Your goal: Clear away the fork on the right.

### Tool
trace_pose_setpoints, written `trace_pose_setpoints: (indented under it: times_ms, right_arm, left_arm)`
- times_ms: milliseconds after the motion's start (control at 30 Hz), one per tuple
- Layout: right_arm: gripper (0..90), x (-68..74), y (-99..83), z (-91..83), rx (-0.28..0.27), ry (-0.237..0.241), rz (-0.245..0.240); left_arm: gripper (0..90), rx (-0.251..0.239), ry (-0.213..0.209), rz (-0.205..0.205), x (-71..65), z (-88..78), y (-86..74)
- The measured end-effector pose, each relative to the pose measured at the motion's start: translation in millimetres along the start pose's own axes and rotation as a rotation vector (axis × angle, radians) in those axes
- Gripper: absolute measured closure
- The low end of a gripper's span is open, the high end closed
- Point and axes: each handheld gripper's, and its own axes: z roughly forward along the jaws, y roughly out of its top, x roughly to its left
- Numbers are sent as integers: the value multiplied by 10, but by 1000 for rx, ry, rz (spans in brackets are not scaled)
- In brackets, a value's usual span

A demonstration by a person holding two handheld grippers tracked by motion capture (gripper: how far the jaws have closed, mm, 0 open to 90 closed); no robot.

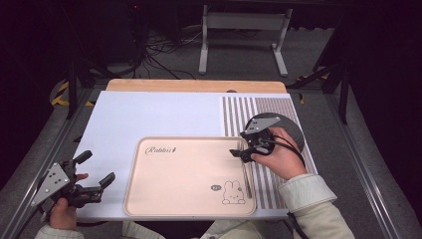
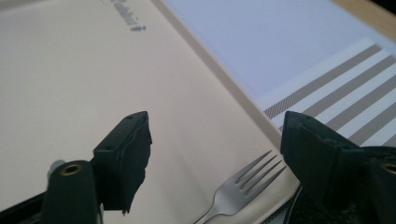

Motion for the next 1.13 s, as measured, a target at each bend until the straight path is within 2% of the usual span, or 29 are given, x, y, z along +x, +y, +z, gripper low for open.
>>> trace_pose_setpoints:
  times_ms: [267,333,467,667,733,800,833,867,967,1000,1033,1133]
  right_arm:
    - [208,33,-85,-304,-164,-26,22]
    - [204,41,-128,-387,-201,-34,13]
    - [191,58,-230,-523,-256,-55,20]
    - [179,53,-494,-710,-355,-98,46]
    - [178,53,-549,-738,-365,-102,52]
    - [179,48,-709,-809,-421,-119,70]
    - [180,47,-818,-865,-467,-146,78]
    - [180,47,-818,-865,-467,-146,78]
    - [179,11,-1056,-916,-559,-182,132]
    - [176,-1,-1105,-913,-557,-185,143]
    - [176,-21,-1209,-914,-529,-199,136]
    - [174,-34,-1313,-914,-528,-207,130]
  left_arm:
    - [0,-2,6,0,-8,-2,0]
    - [0,-3,7,-2,-8,-4,0]
    - [0,0,8,1,-5,-9,2]
    - [0,-5,12,1,-2,-13,2]
    - [0,-6,13,2,-1,-15,3]
    - [0,-8,16,-1,-2,-20,3]
    - [0,-9,16,-1,-2,-21,3]
    - [0,-9,15,-1,0,-22,4]
    - [0,-16,18,-6,3,-25,6]
    - [0,-19,17,-8,4,-25,6]
    - [0,-17,16,-6,7,-27,5]
    - [0,-20,15,-11,10,-29,1]
